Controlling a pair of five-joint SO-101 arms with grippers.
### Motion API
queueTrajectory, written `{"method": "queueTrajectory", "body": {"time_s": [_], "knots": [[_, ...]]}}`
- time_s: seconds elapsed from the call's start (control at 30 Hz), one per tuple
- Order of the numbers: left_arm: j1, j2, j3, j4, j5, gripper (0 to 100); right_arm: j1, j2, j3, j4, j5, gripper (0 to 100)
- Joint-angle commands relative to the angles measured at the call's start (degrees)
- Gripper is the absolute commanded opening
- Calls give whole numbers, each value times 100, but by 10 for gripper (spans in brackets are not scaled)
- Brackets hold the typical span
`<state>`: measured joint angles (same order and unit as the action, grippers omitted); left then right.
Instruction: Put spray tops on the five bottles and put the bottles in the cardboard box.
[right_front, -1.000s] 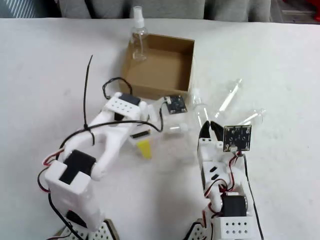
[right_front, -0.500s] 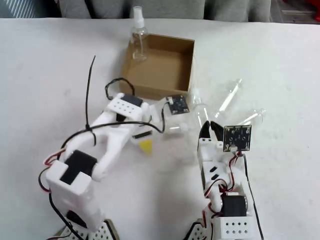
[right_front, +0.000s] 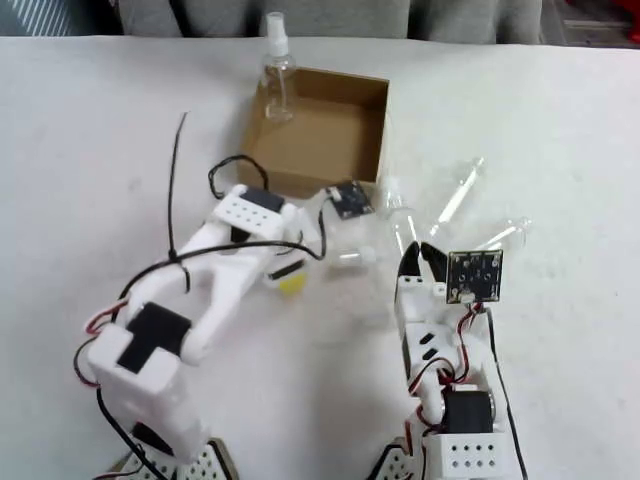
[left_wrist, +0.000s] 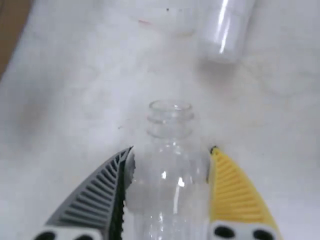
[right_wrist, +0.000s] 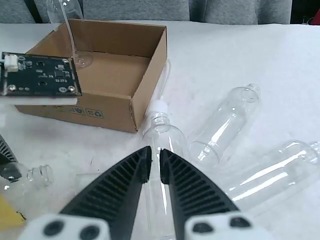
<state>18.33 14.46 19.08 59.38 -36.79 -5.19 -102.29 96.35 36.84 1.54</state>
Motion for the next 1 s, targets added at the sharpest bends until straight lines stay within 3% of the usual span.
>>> {"method": "queueTrajectory", "body": {"time_s": [0.0, 0.23, 0.4, 0.47, 0.77, 0.97], "knots": [[-277, -1226, 308, 88, 923, 20, 31, -48, 53, 22, 53, 17], [-980, -2923, 2295, -1213, 1705, 20, 286, -31, -88, 75, 809, 16], [-1341, -4101, 3534, -1670, 2048, 20, 312, -22, -1011, 998, 949, 18], [-1543, -4505, 3903, -1679, 2224, 20, 277, -13, -1354, 1367, 1424, 18], [-2703, -5648, 5081, -1952, 2330, 20, 75, -4, -1952, 1684, 3138, 18], [-2976, -5763, 5275, -2444, 2365, 20, -154, 919, -2848, 2431, 3376, 18]]}}
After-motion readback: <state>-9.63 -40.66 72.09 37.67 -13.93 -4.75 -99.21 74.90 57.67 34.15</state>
